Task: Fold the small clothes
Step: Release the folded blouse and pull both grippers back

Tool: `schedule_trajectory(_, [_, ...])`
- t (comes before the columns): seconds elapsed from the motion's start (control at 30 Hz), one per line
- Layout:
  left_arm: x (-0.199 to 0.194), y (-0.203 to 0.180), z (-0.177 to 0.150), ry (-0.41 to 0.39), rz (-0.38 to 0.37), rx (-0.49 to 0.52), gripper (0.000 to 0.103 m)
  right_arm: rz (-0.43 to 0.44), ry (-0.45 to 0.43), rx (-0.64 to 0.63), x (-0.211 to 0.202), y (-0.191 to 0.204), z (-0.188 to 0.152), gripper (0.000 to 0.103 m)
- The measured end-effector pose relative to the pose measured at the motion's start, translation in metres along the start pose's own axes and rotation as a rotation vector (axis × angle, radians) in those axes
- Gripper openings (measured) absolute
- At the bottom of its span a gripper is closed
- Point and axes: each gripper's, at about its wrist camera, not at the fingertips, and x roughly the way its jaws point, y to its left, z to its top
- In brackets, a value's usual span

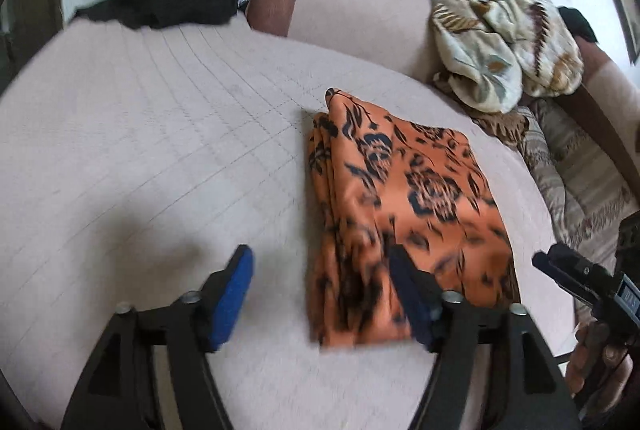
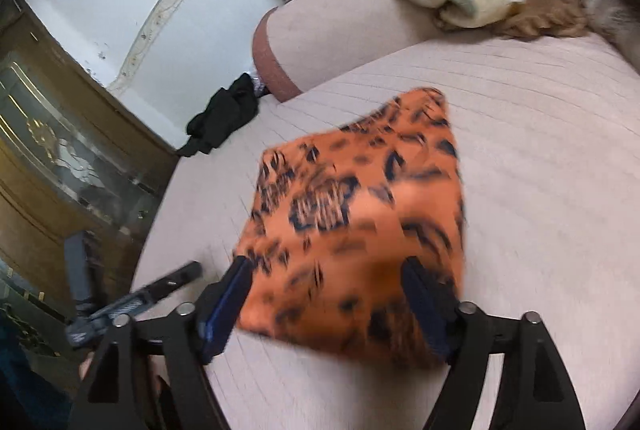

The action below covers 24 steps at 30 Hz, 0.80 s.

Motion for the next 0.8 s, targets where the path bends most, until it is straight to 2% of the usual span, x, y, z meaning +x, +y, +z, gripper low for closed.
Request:
schedule_trajectory(0.13, [-0.028, -0.016, -0.045, -0.028, 0.061, 0.064, 0.077, -0.071, 0.039, 0.013, -0.021, 0.005, -0.064, 0.082])
schedule_trajectory(0.23, [-0.044, -0.026, -0.067, -0.029, 0.072, 0.087, 0.077, -0.108, 0.053, -0.006, -0.032, 0.012, -0.095, 0.082])
schedule_trajectory(0.3, [-0.051, -0.035, -0.074, -0.035, 0.085, 0.118, 0.077, -0.143, 0.06, -0.047, -0.036, 0.019, -0.104, 0.082])
schedule_trajectory(0.4, [-0.06, -0.057, -0.072, -0.047, 0.132, 0.178, 0.077, -0.261, 0.065, -0.122, -0.041, 0.033, -0.104, 0.082])
schedule_trajectory(0.47, [-0.067, -0.065, -0.072, -0.069, 0.175, 0.188, 0.083, -0.36, 0.06, -0.163, -0.041, 0.04, -0.1, 0.082])
schedule_trajectory(0.53, [-0.072, -0.07, -0.072, -0.091, 0.206, 0.192, 0.087, -0.417, 0.039, -0.19, -0.044, 0.044, -0.098, 0.086])
schedule_trajectory(0.63, [-0.078, -0.072, -0.07, -0.088, 0.23, 0.187, 0.087, -0.45, 0.044, -0.201, -0.044, 0.047, -0.096, 0.089])
schedule_trajectory(0.8, [-0.086, -0.067, -0.068, -0.095, 0.244, 0.158, 0.087, -0.473, 0.046, -0.225, -0.047, 0.054, -0.1, 0.089])
